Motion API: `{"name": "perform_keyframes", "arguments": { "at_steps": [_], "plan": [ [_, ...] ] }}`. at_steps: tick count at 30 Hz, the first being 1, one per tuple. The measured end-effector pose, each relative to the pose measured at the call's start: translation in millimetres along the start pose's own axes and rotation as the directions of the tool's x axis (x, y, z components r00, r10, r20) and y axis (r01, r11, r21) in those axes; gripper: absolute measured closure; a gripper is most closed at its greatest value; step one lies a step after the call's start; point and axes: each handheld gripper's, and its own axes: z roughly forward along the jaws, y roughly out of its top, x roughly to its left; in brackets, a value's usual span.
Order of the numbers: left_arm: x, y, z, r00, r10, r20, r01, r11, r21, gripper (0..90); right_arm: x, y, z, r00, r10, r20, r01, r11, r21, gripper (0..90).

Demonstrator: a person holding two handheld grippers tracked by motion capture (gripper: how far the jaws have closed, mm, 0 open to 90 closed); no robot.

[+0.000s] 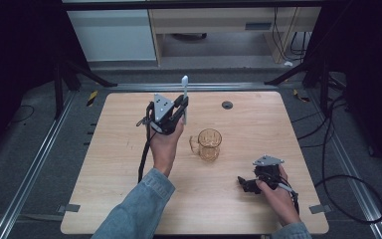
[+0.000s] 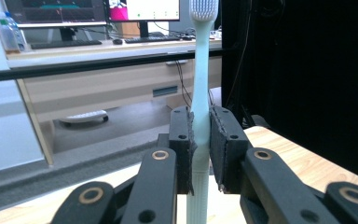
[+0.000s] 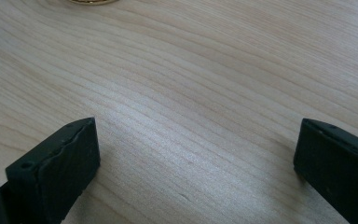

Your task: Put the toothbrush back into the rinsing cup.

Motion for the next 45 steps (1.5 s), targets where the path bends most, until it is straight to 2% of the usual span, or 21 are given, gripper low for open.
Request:
{"name": "perform_keyframes", "arguments": {
  "at_steps": [3,9,13,17,22,30,37,40,45],
  "plan": [
    [-0.5,-1.4,1.6,0.9998,-0.021,0.004,0.021,0.9997,-0.012,78.9,0.0,0.0,0.0,1.0000,-0.001,-0.002,0.001,1.000,0.000,0.6],
    [-3.0,-2.1,2.9,0.9995,-0.026,0.018,0.027,0.9988,-0.042,78.9,0.1,0.0,0.0,1.0000,-0.002,-0.004,0.002,1.000,0.000,0.6],
    [-4.4,-3.8,3.2,0.9986,-0.047,0.023,0.049,0.9964,-0.070,78.9,0.3,0.1,-0.2,1.0000,-0.003,-0.006,0.003,1.000,0.002,0.5],
    [-5.8,-6.8,3.5,0.9989,-0.039,0.028,0.041,0.9960,-0.080,78.9,0.2,0.0,-0.2,0.9999,-0.007,-0.010,0.007,1.000,0.002,0.5],
    [-6.5,-10.1,1.4,0.9978,-0.054,0.040,0.058,0.9924,-0.109,78.9,0.3,0.0,-0.2,0.9999,-0.010,-0.013,0.010,1.000,0.002,0.5],
    [-5.7,-23.4,-1.3,0.9964,-0.069,0.049,0.075,0.9880,-0.135,78.9,0.6,0.1,-0.2,0.9998,-0.010,-0.014,0.010,1.000,0.001,0.6],
    [-4.6,-38.0,0.6,0.9952,-0.081,0.054,0.088,0.9870,-0.135,78.9,0.9,0.0,-0.1,0.9998,-0.013,-0.016,0.013,1.000,0.000,0.6],
    [-4.9,-42.3,-1.9,0.9947,-0.090,0.049,0.097,0.9833,-0.154,78.9,0.9,0.0,0.0,0.9998,-0.014,-0.016,0.014,1.000,0.000,0.6],
    [-5.2,-48.1,-1.9,0.9947,-0.089,0.051,0.096,0.9839,-0.151,78.9,1.2,0.0,-0.1,0.9998,-0.012,-0.017,0.012,1.000,0.000,0.6]
  ]
}}
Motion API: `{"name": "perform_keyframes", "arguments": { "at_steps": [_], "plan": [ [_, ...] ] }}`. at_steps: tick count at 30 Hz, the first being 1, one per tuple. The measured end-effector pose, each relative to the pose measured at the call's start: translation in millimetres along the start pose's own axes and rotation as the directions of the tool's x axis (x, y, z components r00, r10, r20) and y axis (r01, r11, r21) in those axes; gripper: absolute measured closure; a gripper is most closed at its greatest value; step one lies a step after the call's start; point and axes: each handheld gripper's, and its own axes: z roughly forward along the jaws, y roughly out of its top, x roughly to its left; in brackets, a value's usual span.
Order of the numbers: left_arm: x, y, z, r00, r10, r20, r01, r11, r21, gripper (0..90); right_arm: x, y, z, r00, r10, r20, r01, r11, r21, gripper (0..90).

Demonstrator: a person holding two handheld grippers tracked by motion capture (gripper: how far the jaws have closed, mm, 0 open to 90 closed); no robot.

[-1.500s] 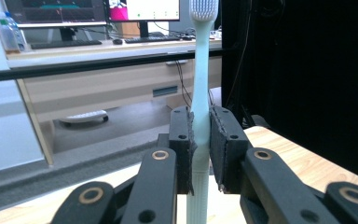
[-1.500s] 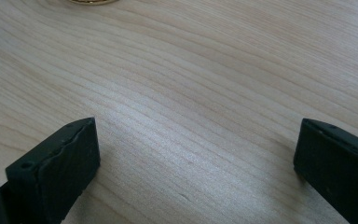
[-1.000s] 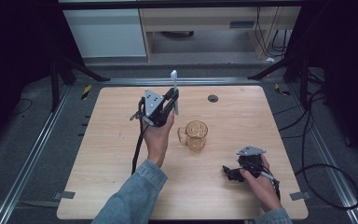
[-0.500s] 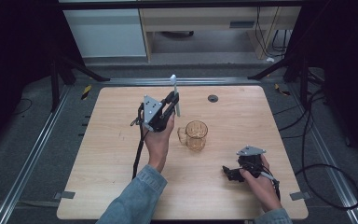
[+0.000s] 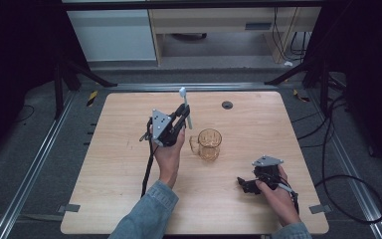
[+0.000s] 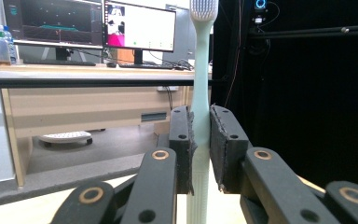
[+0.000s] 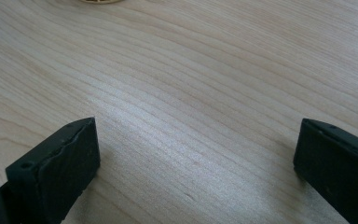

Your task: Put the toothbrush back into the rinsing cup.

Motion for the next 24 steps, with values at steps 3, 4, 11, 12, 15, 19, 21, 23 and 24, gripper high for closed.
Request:
{"name": "perform_keyframes", "arguments": {
  "at_steps": [3,4,11,12,15,19,21,23,24],
  "plan": [
    [-0.3,-2.2,-0.9,1.0000,0.001,0.004,-0.001,1.0000,-0.002,78.9,0.1,0.0,0.0,1.0000,-0.001,-0.002,0.001,1.000,0.000,0.6],
    [-0.7,-2.9,-0.9,1.0000,0.003,0.007,-0.003,1.0000,-0.001,78.9,0.1,0.0,0.0,1.0000,0.000,-0.002,0.000,1.000,0.000,0.6],
    [-8.1,-10.0,-7.1,0.9998,0.009,0.018,-0.009,1.0000,-0.004,78.9,0.1,0.0,-0.1,1.0000,-0.001,-0.003,0.001,1.000,0.000,0.6],
    [-8.9,-10.5,-8.0,0.9998,0.009,0.018,-0.009,0.9999,-0.004,78.8,0.1,0.0,-0.1,1.0000,-0.001,-0.003,0.001,1.000,0.000,0.6],
    [-10.8,-11.8,-10.1,0.9997,0.012,0.023,-0.012,0.9999,-0.007,78.8,0.3,0.0,0.0,1.0000,0.002,-0.002,-0.002,1.000,0.000,0.6],
    [-12.3,-14.9,-11.9,0.9995,0.018,0.025,-0.018,0.9998,-0.007,78.8,0.2,0.0,0.0,1.0000,0.000,-0.002,0.000,1.000,0.000,0.6],
    [-11.4,-17.3,-12.4,0.9996,0.013,0.024,-0.013,0.9999,-0.006,78.9,0.3,0.0,0.0,1.0000,0.002,-0.002,-0.002,1.000,0.000,0.6],
    [-10.3,-19.8,-12.7,0.9997,0.003,0.023,-0.003,1.0000,-0.006,78.8,0.3,0.0,0.0,1.0000,0.001,-0.002,-0.001,1.000,0.000,0.6],
    [-10.2,-20.5,-12.7,0.9997,0.002,0.025,-0.001,1.0000,-0.006,78.8,0.2,0.0,0.0,1.0000,0.000,-0.002,0.000,1.000,0.000,0.6]
  ]
}}
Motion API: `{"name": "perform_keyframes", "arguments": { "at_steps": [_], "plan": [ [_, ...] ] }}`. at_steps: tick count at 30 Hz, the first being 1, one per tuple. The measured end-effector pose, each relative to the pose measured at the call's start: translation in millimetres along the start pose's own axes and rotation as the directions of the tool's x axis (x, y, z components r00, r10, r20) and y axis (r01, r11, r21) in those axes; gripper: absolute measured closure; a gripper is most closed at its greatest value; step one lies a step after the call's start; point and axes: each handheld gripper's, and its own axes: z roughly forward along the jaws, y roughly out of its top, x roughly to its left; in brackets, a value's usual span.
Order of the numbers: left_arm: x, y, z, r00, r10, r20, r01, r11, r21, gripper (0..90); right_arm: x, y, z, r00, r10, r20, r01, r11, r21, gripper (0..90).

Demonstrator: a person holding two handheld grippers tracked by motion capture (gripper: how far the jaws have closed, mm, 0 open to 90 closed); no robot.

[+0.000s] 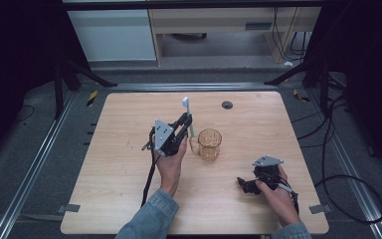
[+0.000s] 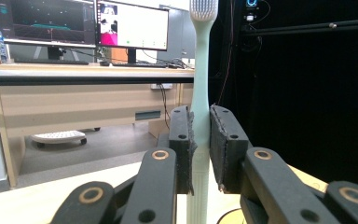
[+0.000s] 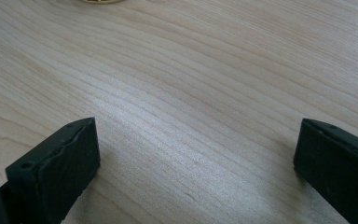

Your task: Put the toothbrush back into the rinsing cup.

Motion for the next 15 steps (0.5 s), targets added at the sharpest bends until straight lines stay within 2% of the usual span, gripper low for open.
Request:
{"name": "perform_keyframes", "arguments": {
  "at_steps": [15],
  "plan": [
    [-2.8,-11.1,3.8,0.9999,0.009,0.007,-0.009,0.9998,0.019,78.8,0.0,0.0,0.0,1.0000,-0.001,-0.001,0.001,1.000,0.000,0.6]
  ]
}}
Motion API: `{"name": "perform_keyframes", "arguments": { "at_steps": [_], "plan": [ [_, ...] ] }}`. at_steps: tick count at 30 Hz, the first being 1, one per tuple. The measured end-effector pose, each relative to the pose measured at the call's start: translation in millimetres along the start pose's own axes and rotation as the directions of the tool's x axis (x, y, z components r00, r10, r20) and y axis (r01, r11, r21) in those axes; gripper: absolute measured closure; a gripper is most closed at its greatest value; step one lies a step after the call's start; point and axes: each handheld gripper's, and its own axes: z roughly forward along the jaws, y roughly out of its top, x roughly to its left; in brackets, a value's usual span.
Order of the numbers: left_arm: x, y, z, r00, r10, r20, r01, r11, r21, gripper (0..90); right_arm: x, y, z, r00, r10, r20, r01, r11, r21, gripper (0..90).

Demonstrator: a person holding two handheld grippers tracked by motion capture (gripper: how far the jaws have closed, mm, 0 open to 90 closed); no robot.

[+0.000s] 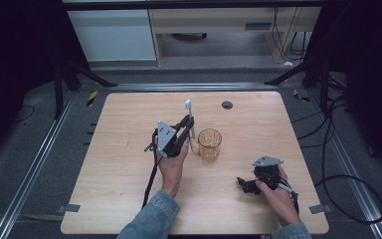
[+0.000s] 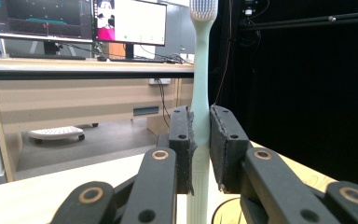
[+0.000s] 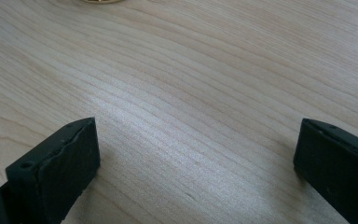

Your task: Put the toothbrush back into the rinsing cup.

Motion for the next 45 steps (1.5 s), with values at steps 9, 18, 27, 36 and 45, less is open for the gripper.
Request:
{"name": "perform_keyframes", "arguments": {
  "at_steps": [9,18,27,36,45],
  "plan": [
    [0.2,-10.3,2.2,1.0000,-0.005,-0.002,0.005,0.9998,0.019,78.8,0.0,0.0,0.0,1.0000,-0.002,-0.001,0.002,1.000,0.000,0.6],
    [-0.3,-18.6,3.0,1.0000,-0.005,-0.001,0.005,0.9993,0.037,78.7,0.1,-0.1,0.0,1.0000,-0.002,-0.001,0.002,1.000,0.001,0.6],
    [-0.5,-23.9,1.4,1.0000,-0.003,-0.001,0.004,0.9988,0.049,78.7,0.1,-0.1,0.0,1.0000,-0.002,-0.001,0.002,1.000,0.001,0.6],
    [-0.2,-28.9,0.2,1.0000,-0.001,-0.001,0.002,0.9981,0.062,78.6,0.1,-0.1,0.0,1.0000,-0.001,-0.003,0.001,1.000,0.001,0.6],
    [-0.9,-37.6,-0.7,1.0000,0.001,0.001,-0.001,0.9959,0.090,78.6,0.1,-0.1,0.0,1.0000,-0.001,-0.003,0.001,1.000,0.001,0.6]
  ]
}}
